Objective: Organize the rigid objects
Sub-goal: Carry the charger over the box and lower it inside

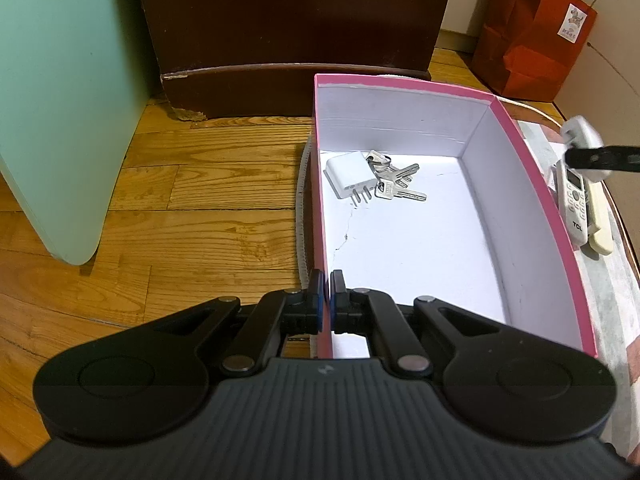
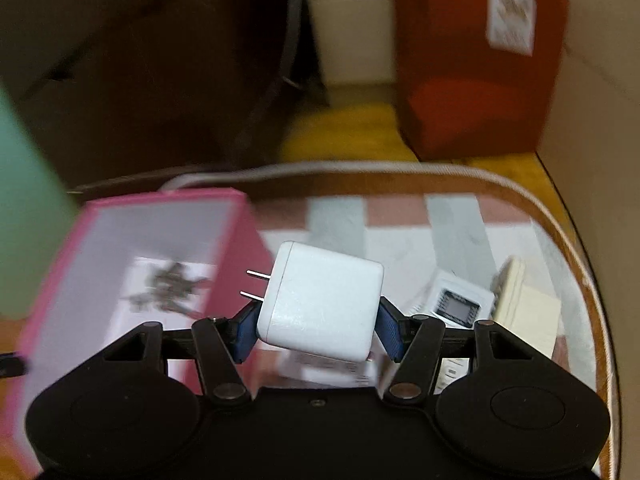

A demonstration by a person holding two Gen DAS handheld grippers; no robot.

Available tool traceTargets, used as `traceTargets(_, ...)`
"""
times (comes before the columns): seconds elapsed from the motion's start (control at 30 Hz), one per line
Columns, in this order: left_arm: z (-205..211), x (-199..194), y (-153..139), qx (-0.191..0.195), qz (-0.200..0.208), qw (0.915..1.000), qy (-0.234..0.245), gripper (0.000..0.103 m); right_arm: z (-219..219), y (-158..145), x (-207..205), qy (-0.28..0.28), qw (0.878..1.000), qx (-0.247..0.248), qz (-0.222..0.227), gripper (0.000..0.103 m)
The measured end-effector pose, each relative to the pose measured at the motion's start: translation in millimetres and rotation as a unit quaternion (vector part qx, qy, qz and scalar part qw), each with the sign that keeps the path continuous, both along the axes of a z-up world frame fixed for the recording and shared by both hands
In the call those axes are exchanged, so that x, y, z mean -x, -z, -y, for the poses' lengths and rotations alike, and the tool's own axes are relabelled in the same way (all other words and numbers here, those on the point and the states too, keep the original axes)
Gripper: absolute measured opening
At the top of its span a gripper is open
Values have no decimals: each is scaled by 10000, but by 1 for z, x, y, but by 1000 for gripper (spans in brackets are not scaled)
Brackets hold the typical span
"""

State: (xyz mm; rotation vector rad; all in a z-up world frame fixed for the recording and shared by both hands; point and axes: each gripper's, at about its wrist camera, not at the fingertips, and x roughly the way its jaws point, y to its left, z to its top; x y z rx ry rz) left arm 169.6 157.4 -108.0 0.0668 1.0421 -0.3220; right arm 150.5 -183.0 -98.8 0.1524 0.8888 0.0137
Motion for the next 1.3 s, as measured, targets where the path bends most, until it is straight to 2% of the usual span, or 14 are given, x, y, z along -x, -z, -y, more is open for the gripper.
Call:
traceTargets(0.2,-3,0,1,75,-15,10000,-5,2,-52,-43,16,-836,9965,58,-59,64)
traceTargets(0.37,-3,1,0,105,-8,9999,2,2,-93,-44,14,-1365,9900,-204,-302,65)
traceTargets(0.57,-5,1,0,150,5,9999,16,2,-131,-3,-14,-1608,9791,-629,-1075,65)
traceTargets(0.73,-6,3,0,163,23,9999,34,2,-150,53,-46,-1394,9682,-894,-1877,64)
traceTargets(0.8,-5,3,0,151,31,9999,45,2,-154,70,-56,-1272,9670,-875,-2028,65)
traceTargets(0.9,-6,4,0,167,32,9998,40,2,-163,82,-65,-1292,9706,-708,-1905,65)
traceTargets(1.03,-7,3,0,189,34,9998,43,2,-163,87,-79,-1348,9696,-1279,-1595,66)
traceTargets(1.07,-7,3,0,179,30,9998,39,2,-165,87,-80,-1441,9706,-1223,-1491,67)
traceTargets(1.13,-7,2,0,175,19,9998,20,3,-164,83,-77,-1383,9747,-1116,-1355,72)
traceTargets(1.23,-7,2,-1,194,21,9998,35,2,-151,70,-69,-1361,9748,-1263,-1233,71)
traceTargets(1.3,-8,2,-1,202,24,9998,33,2,-139,53,-58,-1390,9763,-1344,-974,71)
